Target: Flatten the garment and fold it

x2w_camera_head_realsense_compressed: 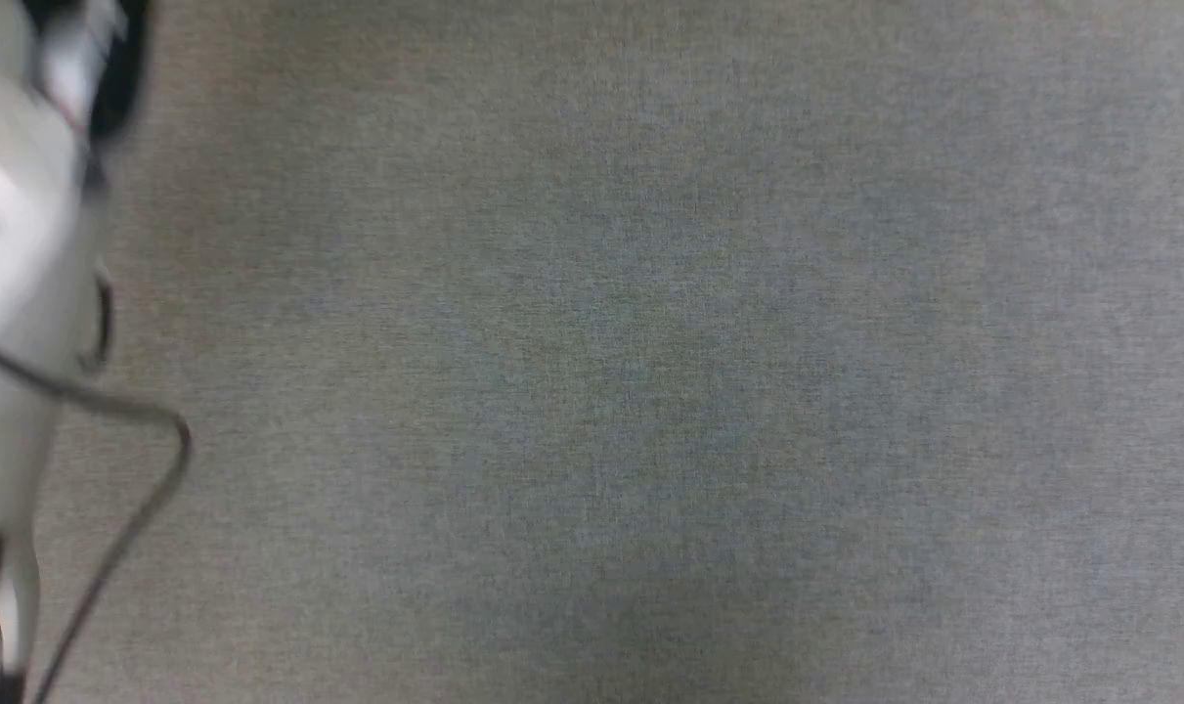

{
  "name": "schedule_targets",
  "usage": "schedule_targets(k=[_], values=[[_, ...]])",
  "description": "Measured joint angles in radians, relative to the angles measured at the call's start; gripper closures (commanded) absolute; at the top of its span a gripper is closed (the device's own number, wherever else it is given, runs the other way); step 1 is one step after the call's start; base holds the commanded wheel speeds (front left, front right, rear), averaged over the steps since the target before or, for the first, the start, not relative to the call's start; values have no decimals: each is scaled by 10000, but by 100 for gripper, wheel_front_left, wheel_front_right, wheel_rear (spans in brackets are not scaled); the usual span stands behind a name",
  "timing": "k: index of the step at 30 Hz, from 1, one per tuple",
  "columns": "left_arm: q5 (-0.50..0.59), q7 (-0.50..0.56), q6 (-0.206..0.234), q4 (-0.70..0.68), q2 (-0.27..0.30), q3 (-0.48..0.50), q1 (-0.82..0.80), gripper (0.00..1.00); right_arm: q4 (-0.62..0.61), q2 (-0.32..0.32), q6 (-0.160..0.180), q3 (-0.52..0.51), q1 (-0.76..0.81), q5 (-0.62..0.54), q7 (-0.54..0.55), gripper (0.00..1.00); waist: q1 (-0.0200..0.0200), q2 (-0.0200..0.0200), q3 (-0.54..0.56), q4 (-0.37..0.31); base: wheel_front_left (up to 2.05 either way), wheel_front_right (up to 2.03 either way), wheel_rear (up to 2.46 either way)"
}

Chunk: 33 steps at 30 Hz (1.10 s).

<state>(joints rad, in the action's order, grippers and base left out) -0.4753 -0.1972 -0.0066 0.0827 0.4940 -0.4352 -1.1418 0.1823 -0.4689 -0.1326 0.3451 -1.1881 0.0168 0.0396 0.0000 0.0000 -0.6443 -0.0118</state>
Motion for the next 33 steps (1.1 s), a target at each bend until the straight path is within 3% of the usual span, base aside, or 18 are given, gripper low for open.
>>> schedule_targets(k=[6,14,19,33], values=[[-113,554,646,-2002,291,-420,2534,100,-2717,-228,0,-1227,3100,387,1074,100,0,0,599,97,0,0,0],[-109,1143,1822,-3482,832,-1003,5894,100,-4757,646,0,-2334,7310,460,1893,100,-1,0,1671,118,0,0,0],[-550,1509,2263,-3898,1026,-1300,7485,100,-5317,1078,0,-2698,9033,462,2050,100,-1,0,2362,91,0,0,0],[-1883,3298,2805,-4167,1494,-2370,10477,100,-5497,1678,0,-3005,12708,972,3083,100,-1,0,3937,146,0,0,0]])
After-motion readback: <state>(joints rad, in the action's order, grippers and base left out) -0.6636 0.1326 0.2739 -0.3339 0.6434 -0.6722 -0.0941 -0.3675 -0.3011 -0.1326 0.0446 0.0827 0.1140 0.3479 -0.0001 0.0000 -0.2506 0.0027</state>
